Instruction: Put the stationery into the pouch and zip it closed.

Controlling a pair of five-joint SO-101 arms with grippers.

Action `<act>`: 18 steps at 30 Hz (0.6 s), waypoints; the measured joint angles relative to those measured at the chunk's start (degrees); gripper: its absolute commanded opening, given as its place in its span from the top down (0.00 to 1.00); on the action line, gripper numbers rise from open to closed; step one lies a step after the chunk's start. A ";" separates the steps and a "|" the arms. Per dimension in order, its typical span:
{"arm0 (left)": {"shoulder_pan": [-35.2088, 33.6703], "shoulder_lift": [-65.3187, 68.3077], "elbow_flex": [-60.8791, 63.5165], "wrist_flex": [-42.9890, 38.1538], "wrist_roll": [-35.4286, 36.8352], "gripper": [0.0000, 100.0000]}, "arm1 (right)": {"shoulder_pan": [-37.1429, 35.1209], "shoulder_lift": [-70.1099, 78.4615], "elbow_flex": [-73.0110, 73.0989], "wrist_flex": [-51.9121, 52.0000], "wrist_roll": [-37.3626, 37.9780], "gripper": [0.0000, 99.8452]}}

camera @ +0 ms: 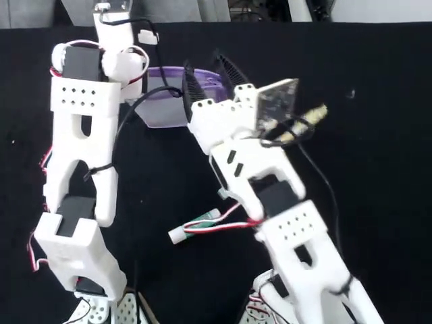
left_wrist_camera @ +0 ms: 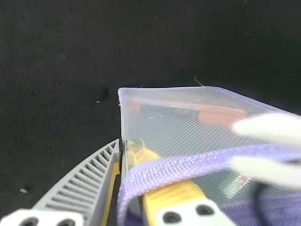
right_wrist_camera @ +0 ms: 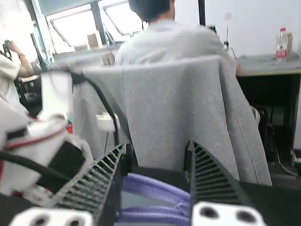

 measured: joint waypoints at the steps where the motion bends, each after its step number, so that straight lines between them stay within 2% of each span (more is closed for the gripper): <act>1: -0.53 0.00 0.00 0.00 0.00 0.97 | 0.09 -1.41 -0.97 1.41 0.00 0.81; 10: -3.78 0.00 0.09 -0.35 0.00 0.97 | 11.96 -12.66 -15.56 21.27 0.00 0.81; 13: -3.87 0.00 0.09 -0.35 0.00 0.97 | 16.26 -11.43 -20.13 29.80 0.00 0.81; 18: -3.87 0.00 0.09 -0.35 0.00 0.97 | 26.55 -1.05 -28.48 47.56 0.00 0.81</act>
